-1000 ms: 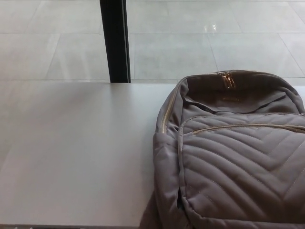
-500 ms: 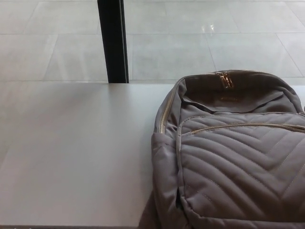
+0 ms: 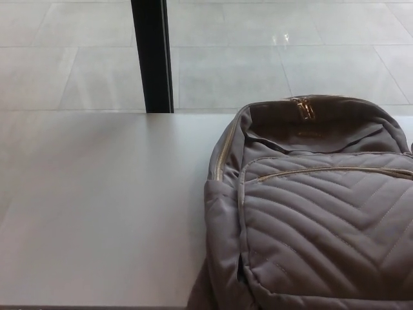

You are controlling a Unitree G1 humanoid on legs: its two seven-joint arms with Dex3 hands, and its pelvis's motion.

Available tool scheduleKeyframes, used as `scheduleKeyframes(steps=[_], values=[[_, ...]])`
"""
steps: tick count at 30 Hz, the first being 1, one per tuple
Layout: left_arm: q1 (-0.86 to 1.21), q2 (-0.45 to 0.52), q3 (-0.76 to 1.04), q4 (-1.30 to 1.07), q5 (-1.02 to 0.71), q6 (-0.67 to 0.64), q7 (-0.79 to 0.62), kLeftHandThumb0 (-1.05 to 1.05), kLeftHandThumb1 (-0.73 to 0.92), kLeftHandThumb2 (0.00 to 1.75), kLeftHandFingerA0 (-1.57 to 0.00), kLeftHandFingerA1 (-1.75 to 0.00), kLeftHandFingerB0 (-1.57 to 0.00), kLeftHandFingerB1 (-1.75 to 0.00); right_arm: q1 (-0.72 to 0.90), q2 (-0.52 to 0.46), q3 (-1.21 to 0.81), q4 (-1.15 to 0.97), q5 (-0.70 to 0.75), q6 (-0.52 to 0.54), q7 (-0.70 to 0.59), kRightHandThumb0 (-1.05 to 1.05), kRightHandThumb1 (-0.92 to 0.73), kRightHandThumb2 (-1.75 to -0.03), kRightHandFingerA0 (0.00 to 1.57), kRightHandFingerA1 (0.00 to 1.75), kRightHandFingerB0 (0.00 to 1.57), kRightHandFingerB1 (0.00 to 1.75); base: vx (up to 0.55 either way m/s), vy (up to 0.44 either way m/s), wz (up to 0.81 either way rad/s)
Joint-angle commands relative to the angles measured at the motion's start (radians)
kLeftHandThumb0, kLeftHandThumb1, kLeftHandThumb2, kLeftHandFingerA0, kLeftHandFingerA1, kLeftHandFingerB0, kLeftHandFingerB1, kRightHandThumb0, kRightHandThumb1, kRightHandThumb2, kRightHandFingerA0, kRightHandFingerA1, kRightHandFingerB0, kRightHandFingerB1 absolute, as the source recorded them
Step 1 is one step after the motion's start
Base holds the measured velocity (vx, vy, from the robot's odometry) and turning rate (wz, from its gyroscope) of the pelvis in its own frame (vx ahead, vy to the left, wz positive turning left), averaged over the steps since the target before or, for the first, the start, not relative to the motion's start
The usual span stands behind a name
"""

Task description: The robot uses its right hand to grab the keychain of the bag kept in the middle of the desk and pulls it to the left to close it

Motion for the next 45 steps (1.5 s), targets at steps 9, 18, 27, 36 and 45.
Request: scheduleKeyframes(steps=[9,18,27,36,45], values=[[-0.003,0.015,0.007,-0.008,0.008,-0.014,-0.001,-1.05,0.52,0.58,-0.74,-0.96,-0.50,-0.97,0.045,-0.025,0.052,-0.084,-0.071,-0.062,0.030,-0.59,-0.63,-0.97,0.46,0.69,0.29,0.50,0.00,0.000,0.00],[0.002,0.004,0.030,-0.012,-0.020,0.000,-0.023,-1.05,0.52,0.57,-0.72,-1.01,-0.50,-1.01,0.012,0.003,0.060,-0.214,-0.034,-0.075,0.067,-0.52,-0.72,-0.61,0.47,0.67,0.29,0.36,0.00,0.000,0.00],[-0.022,0.008,0.047,0.014,-0.018,-0.002,-0.029,-1.04,0.35,0.92,-0.69,-1.03,-0.53,-0.99,0.001,-0.053,0.040,-0.230,-0.066,-0.073,0.096,-0.52,-0.67,-0.59,0.47,0.63,0.16,0.29,0.00,0.000,0.00],[-0.029,0.000,0.052,0.023,-0.020,-0.006,-0.030,-1.05,0.52,0.57,-0.74,-1.03,-0.56,-1.00,0.049,-0.093,0.077,-0.242,-0.120,-0.039,0.127,-0.52,-0.66,-0.59,0.53,0.70,0.16,0.29,0.00,0.000,0.00],[-0.020,0.007,0.041,0.008,-0.007,-0.024,-0.033,-1.05,0.56,0.58,-0.67,-1.08,-0.52,-1.03,0.002,-0.105,0.112,-0.253,-0.167,-0.041,0.125,-0.48,-0.60,-0.58,0.47,0.83,0.19,0.29,0.00,0.000,0.00]])
